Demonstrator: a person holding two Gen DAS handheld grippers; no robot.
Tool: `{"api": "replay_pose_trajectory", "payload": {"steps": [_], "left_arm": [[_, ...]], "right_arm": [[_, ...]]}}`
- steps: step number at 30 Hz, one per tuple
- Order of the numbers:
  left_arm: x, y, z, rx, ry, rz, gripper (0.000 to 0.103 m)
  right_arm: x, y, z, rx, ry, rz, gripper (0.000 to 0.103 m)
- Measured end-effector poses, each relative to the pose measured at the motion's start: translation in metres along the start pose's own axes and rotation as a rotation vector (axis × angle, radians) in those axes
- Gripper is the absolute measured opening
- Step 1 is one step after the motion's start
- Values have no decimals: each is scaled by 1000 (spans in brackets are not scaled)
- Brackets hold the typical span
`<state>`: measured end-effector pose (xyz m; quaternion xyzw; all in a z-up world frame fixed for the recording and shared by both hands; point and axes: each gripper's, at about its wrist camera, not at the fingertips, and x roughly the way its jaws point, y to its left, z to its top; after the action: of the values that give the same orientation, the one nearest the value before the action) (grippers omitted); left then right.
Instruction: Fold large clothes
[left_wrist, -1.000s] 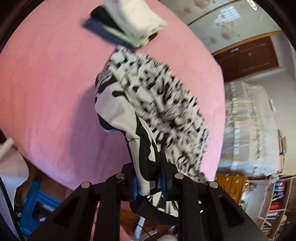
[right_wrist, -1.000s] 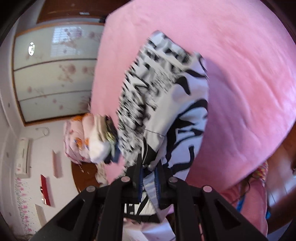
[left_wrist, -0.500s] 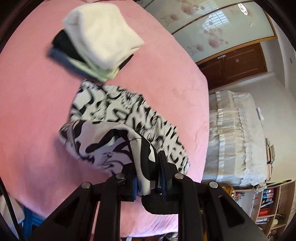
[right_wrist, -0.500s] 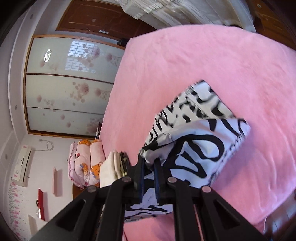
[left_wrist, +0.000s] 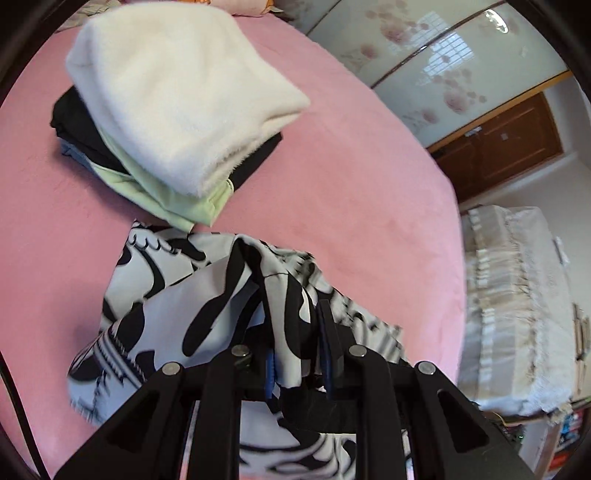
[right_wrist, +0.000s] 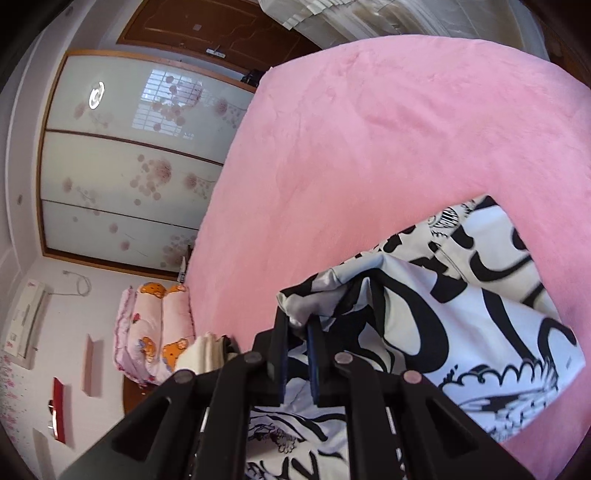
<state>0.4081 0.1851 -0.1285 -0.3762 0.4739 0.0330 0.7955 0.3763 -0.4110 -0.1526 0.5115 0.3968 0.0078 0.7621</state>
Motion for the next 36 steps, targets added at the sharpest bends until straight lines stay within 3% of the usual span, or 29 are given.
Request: {"api": "replay_pose_trajectory", "payload": {"steps": [5,10,16,19,22,24,27,29,33,36], "left_arm": [[59,10,19,-46,25,27,17],[109,15,35,-71,48,52,17],[155,9,37,13,85,205,22],[150,0,37,79,86,216,28],[137,-12,35,158,63,221,53],[121,-20,32,216,4,238,75],[89,-33,29,297,-112,284,78],[72,-38,27,309,-131,263,79],[45,-42,5,330,-80,139,79],[38,-45,-21,364,-14,93,79]], "right_arm": [[50,-11,22,-21,9,-73,8],[86,-26,41,-67,-45,-194,4],[118,-34,46,-104,-17,-248,5],[117,-30,47,-149,-27,-236,9],[108,-21,46,-182,-57,-235,9],[96,-11,44,-216,-85,-244,9],[75,4,39,-250,-112,-261,11],[64,14,32,-269,-91,-237,11],[50,28,5,-310,-31,-204,11],[42,33,-29,-351,17,-185,11]]}}
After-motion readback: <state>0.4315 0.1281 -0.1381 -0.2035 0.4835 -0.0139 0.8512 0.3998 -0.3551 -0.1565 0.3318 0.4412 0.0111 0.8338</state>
